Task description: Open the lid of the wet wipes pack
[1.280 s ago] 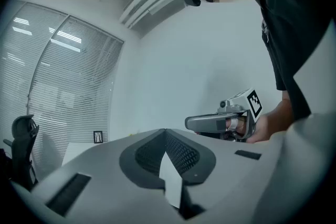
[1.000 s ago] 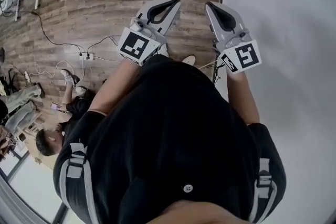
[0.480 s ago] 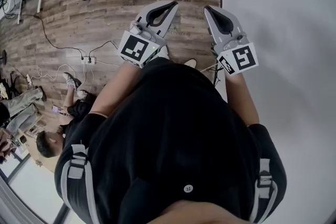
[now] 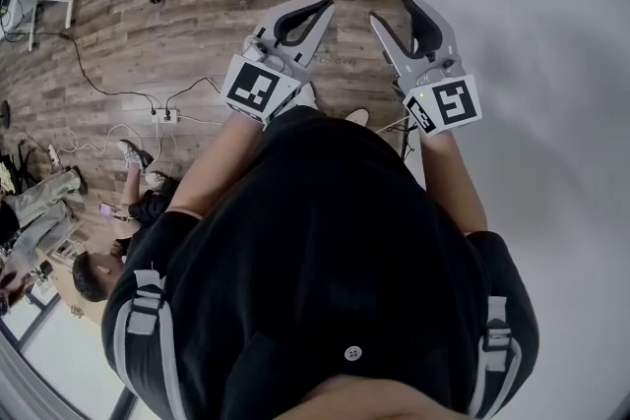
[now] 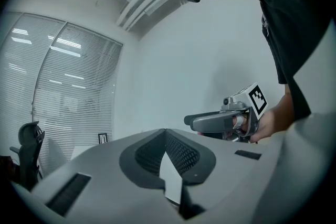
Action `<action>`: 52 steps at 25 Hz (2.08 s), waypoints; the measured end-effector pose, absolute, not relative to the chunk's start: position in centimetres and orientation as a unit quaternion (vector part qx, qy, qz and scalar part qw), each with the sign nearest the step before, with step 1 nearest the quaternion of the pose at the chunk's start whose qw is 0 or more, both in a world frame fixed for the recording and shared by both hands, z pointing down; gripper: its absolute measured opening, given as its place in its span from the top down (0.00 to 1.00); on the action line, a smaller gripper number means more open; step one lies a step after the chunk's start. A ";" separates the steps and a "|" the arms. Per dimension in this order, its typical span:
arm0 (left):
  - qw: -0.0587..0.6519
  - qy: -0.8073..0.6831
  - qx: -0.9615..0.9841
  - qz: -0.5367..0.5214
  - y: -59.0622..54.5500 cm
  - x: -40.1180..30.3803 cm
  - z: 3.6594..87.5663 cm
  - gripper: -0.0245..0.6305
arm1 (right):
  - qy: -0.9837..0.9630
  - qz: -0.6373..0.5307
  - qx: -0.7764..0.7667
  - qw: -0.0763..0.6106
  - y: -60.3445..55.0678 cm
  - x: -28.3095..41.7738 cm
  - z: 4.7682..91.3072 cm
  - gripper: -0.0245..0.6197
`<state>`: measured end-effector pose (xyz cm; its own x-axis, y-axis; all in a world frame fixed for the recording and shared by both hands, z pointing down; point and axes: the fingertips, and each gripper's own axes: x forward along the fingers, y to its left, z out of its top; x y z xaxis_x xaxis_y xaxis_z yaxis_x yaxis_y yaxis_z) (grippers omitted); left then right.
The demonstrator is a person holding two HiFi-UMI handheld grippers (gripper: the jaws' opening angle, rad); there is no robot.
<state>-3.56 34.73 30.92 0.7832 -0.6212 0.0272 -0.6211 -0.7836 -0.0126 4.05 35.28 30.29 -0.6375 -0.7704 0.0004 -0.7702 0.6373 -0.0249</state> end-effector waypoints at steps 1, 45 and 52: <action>0.002 0.329 -0.944 -0.015 34.5 -3.8 30.9 0.95 | 0.904 -0.012 -0.427 0.003 35.1 3.8 30.3 0.59; 0.003 0.310 -0.951 -0.010 20.3 -11.2 32.9 0.95 | 0.895 -0.024 -0.445 -0.008 20.8 -3.8 32.7 0.50; 0.005 0.326 -0.945 -0.021 14.4 -7.9 33.0 0.95 | 0.904 -0.025 -0.428 -0.005 14.5 -0.5 33.0 0.50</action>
